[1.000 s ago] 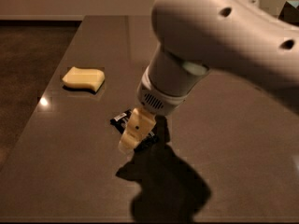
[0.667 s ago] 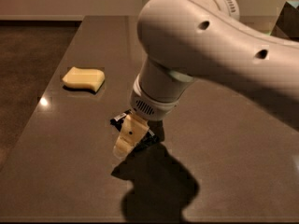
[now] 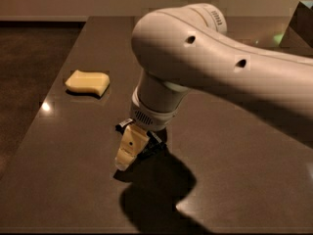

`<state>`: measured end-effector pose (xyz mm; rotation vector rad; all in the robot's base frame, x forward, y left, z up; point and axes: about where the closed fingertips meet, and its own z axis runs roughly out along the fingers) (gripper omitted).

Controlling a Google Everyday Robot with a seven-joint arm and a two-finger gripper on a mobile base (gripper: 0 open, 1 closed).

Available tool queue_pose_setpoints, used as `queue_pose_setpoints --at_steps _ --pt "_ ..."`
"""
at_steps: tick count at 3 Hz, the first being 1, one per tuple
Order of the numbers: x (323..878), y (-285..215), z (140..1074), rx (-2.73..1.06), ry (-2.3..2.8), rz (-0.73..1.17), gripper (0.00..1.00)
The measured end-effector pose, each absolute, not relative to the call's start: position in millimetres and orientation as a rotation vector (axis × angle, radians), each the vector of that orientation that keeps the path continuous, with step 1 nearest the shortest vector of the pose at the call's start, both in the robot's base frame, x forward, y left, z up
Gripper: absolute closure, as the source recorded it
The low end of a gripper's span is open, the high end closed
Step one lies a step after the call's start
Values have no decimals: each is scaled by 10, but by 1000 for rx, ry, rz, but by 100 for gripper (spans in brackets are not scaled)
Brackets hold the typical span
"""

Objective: Move rxbar chocolate near 7up can

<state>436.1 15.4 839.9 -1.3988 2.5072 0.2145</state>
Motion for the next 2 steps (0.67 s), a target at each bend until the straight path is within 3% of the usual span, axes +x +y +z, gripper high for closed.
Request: queue_pose_setpoints --at_steps 1,2 --pt "4411 182 8352 -1397 2516 224 17" --pt "4435 195 8317 -1391 2524 235 41"
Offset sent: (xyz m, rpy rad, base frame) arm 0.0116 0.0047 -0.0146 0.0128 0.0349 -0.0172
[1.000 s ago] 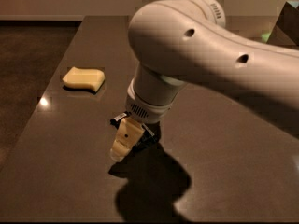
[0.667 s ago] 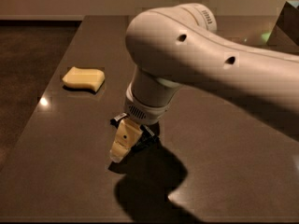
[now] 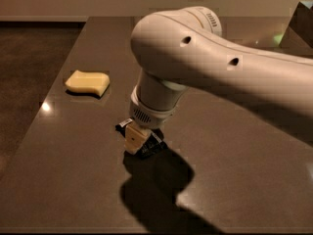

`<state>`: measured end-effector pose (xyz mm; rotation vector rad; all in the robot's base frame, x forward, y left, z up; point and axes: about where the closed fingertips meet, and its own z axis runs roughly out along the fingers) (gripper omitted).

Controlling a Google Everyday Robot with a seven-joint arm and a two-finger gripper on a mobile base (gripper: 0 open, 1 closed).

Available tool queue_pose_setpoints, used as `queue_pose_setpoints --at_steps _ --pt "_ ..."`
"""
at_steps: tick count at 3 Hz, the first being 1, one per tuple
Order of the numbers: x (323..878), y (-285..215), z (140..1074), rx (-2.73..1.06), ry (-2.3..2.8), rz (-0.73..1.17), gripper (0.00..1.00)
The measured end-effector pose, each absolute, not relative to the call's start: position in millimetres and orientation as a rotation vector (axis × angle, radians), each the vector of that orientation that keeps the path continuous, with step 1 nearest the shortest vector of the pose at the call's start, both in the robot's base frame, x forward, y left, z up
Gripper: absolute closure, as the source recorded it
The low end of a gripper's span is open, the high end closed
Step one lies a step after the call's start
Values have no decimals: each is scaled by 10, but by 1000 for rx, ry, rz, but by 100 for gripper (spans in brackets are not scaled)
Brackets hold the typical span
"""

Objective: Move rxbar chocolate near 7up can

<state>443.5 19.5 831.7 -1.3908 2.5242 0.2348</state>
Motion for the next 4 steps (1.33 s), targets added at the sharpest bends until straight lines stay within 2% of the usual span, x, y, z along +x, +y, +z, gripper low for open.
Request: queue_pose_setpoints --at_steps 2,3,4 --pt "4640 22 8464 -1322 2517 193 87" --pt "4883 -240 8596 -1235 2518 119 100" --pt "5128 -486 8713 -1162 2511 56 100"
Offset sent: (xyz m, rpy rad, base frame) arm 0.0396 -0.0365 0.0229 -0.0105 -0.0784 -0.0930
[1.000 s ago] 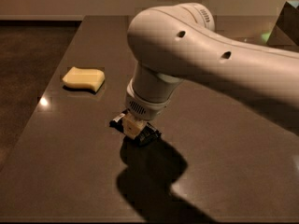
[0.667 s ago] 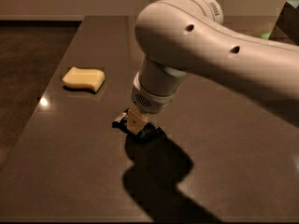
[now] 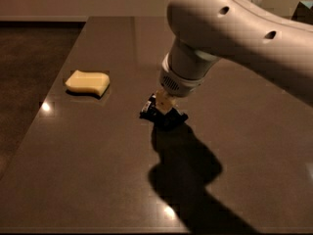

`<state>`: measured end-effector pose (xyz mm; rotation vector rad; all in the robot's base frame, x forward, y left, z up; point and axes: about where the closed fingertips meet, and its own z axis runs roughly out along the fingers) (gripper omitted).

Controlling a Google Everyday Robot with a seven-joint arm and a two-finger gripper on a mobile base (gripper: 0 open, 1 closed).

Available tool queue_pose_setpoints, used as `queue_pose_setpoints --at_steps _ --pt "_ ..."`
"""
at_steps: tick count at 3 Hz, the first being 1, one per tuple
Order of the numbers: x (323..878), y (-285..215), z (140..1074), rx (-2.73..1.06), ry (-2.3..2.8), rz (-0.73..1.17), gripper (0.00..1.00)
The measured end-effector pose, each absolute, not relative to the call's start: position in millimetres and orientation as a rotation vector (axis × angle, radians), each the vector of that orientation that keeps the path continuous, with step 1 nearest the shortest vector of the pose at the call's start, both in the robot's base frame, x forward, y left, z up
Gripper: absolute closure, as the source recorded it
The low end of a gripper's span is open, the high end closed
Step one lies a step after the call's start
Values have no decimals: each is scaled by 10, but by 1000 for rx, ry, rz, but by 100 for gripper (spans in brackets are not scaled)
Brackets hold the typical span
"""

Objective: Move rxbar chocolate near 7up can

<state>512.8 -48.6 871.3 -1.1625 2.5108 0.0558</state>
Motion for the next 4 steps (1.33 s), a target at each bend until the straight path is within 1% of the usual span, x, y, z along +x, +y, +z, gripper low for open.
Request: queue_pose_setpoints --at_steps 3,4 --pt "5866 -1093 8693 -1026 2499 -54 100" --pt "6010 -1337 8659 -1001 2512 -77 84"
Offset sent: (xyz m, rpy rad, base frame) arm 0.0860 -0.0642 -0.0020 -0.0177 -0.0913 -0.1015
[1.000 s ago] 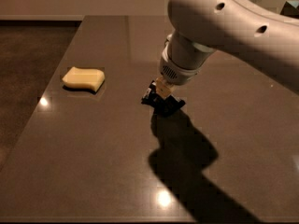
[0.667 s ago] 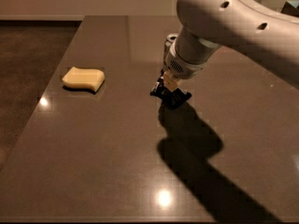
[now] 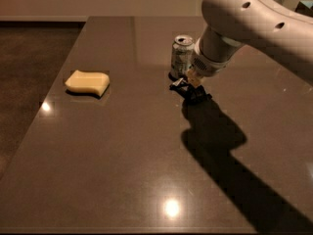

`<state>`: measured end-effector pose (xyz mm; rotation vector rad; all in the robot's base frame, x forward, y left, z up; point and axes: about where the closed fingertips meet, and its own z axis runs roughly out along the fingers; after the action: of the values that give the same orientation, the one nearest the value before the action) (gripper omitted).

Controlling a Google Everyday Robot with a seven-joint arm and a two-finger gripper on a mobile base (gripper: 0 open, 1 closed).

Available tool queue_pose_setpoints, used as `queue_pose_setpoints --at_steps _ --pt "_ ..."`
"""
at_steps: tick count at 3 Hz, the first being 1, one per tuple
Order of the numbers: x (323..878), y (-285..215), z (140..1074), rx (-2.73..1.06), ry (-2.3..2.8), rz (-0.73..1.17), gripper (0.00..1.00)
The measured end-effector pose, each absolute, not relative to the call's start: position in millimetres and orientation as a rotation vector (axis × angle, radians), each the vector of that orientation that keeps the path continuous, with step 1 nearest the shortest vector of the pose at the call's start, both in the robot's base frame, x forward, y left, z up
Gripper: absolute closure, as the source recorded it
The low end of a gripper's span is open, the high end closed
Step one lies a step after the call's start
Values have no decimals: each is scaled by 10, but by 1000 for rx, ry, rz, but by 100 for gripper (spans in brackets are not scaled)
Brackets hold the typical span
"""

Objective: Move rxbar chocolate near 7up can

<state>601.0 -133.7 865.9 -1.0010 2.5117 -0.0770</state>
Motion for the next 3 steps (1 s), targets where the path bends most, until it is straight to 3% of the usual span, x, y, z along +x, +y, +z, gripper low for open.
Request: queue_pose_setpoints --at_steps 3 --pt "6006 -1352 8668 -1002 2511 -82 14"
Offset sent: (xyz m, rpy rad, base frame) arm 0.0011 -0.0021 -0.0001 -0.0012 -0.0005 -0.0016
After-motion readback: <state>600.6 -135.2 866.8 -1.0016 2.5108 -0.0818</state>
